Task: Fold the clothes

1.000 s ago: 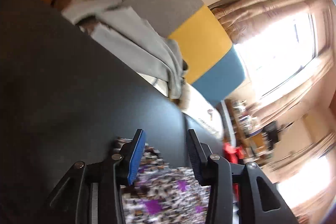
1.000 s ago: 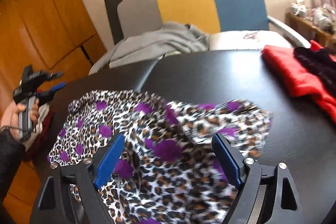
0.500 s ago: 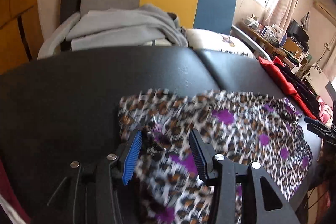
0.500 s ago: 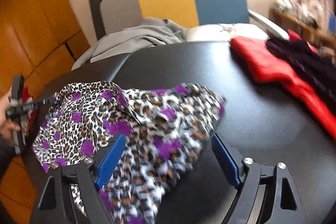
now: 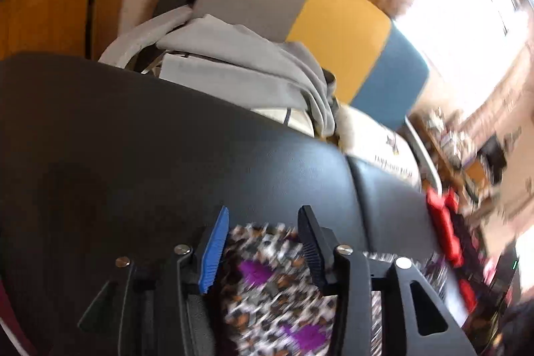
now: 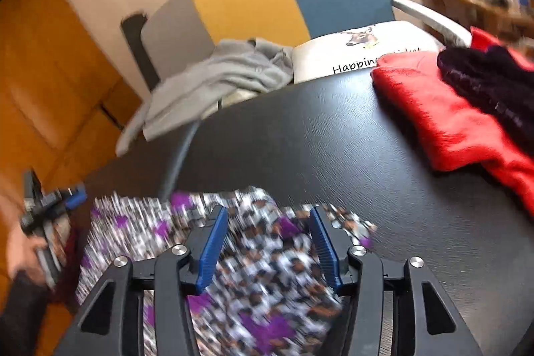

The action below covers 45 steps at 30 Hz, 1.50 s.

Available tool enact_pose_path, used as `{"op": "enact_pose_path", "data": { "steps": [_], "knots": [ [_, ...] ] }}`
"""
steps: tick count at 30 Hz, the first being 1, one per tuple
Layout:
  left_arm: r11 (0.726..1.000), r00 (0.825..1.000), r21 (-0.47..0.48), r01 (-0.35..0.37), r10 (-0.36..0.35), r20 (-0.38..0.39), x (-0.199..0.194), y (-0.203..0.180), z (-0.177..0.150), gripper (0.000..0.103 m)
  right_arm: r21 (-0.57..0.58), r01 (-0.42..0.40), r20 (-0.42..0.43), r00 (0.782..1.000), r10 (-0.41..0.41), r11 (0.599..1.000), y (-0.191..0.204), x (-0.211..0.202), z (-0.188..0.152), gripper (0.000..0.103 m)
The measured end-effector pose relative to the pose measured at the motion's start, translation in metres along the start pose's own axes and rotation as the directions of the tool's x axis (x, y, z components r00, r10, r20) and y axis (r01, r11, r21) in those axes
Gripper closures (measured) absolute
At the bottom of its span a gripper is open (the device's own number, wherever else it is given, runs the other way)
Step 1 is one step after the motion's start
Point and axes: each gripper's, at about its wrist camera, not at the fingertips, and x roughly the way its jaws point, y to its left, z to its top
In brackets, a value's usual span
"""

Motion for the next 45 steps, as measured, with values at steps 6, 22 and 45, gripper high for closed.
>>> {"op": "enact_pose_path", "data": {
  "steps": [6,22,45],
  "knots": [
    [0.987,0.998,0.159,0.025,-0.015,-0.065,0.006,-0.009,-0.023,0.054,-0.144,0.010,-0.111,0.993,-0.026,0.989,0.017,0.019,-0.023,0.053],
    [0.993,0.999,0.116,-0.022,0.026,-0.031,0.015,-0.007,-0.007,0.073,-0.244,0.221,-0.040,0.971,-0.238,0.944,0.021,-0.013,-0.036,0.098],
    [0.959,0.999,0.284,0.010,-0.001,-0.034,0.005,-0.047,-0.014,0.098,-0.348,0.256,0.009,0.963,-0.269,0.902,0.043,0.004,-0.024,0.096]
  ]
}}
